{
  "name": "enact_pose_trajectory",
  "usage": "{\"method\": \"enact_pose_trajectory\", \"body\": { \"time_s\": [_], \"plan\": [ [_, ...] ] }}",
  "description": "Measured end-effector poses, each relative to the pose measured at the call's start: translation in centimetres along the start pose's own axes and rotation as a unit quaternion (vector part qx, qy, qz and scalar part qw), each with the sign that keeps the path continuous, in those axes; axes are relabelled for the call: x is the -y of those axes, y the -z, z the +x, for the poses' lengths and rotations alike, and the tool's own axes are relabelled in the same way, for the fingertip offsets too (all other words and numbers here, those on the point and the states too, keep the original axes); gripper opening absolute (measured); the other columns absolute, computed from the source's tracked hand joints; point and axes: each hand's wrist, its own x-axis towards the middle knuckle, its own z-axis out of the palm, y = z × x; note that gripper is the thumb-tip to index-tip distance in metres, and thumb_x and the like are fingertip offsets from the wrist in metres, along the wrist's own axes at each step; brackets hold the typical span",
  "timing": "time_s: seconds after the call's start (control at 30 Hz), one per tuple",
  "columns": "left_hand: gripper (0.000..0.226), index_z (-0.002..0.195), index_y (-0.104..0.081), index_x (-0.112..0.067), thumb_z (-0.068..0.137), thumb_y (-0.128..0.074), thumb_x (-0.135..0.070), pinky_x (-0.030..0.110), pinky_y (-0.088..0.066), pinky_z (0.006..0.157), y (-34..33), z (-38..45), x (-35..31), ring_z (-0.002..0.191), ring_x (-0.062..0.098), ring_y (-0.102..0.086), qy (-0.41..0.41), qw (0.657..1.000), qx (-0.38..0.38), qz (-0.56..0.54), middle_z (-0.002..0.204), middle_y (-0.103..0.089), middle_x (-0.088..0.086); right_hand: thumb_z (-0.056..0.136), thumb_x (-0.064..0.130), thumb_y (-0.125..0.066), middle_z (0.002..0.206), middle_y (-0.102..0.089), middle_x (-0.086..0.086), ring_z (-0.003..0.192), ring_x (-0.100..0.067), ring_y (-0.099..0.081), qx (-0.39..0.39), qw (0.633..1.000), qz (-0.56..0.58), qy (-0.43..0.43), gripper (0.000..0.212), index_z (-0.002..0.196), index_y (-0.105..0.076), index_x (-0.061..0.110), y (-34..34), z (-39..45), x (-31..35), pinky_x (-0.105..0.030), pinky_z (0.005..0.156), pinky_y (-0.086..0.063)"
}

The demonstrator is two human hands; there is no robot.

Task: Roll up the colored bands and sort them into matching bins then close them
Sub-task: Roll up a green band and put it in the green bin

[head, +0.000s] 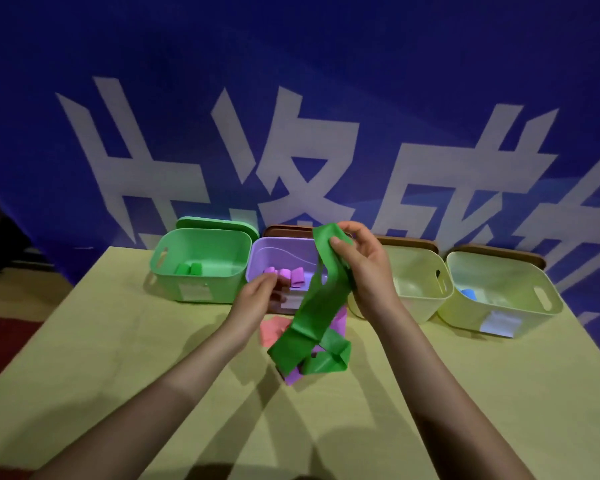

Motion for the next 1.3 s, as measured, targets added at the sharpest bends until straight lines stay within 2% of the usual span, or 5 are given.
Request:
{"method": "enact_pose_trajectory", "body": {
  "time_s": [0.3,0.63,0.73,1.13,1.3],
  "plan": [
    [0.024,0.098,-0.069,-0.010,0.097,-0.049,-0.024,0.025,-0.052,0.064,-0.4,-3.6,-4.5,0.079,0.017,-0.066,-0.037,0.983,0.001,-0.180,0.091,-0.071,0.011,0.076,0.015,-0.063,0.103,-0.072,-0.011,0.097,-0.027,-0.067,0.059,0.997,-0.047,-0.017,0.029,0.104,-0.071,0.017,-2.0,-2.6,-1.9,-0.041,0.091,-0.052],
    [0.012,0.091,-0.061,-0.012,0.096,-0.051,-0.015,0.028,-0.048,0.067,1.6,-3.8,-5.3,0.069,0.013,-0.062,-0.060,0.964,-0.060,-0.252,0.077,-0.065,0.003,0.084,0.028,-0.067,0.062,-0.059,0.006,0.050,-0.011,-0.046,0.203,0.965,-0.104,-0.133,0.011,0.082,-0.069,0.017,-2.3,-5.1,-4.6,-0.019,0.047,-0.036],
    [0.009,0.091,-0.059,-0.010,0.096,-0.051,-0.011,0.030,-0.049,0.074,2.8,-3.1,-5.4,0.075,0.015,-0.061,-0.066,0.957,-0.084,-0.268,0.082,-0.063,0.006,0.082,0.038,-0.068,0.064,-0.056,-0.003,0.056,-0.016,-0.044,0.235,0.952,-0.126,-0.148,0.023,0.078,-0.070,0.015,-2.9,-5.8,-5.9,-0.025,0.051,-0.033],
    [0.019,0.114,-0.055,-0.007,0.099,-0.043,-0.005,0.031,-0.051,0.088,9.6,-0.2,-3.5,0.100,0.020,-0.061,-0.059,0.949,-0.150,-0.270,0.111,-0.063,0.011,0.078,0.020,-0.067,0.098,-0.072,-0.012,0.086,-0.022,-0.068,0.192,0.962,-0.010,-0.194,0.032,0.106,-0.067,0.004,-3.3,-7.5,-8.7,-0.028,0.077,-0.054],
    [0.017,0.094,-0.056,-0.015,0.098,-0.043,-0.004,0.026,-0.054,0.074,9.0,-0.7,-0.3,0.086,0.016,-0.062,0.013,0.967,-0.123,-0.225,0.097,-0.064,0.006,0.077,0.022,-0.067,0.099,-0.072,-0.011,0.087,-0.027,-0.064,0.116,0.983,-0.009,-0.143,0.026,0.100,-0.071,0.012,-2.9,-7.4,-8.4,-0.036,0.080,-0.049]
  ]
}}
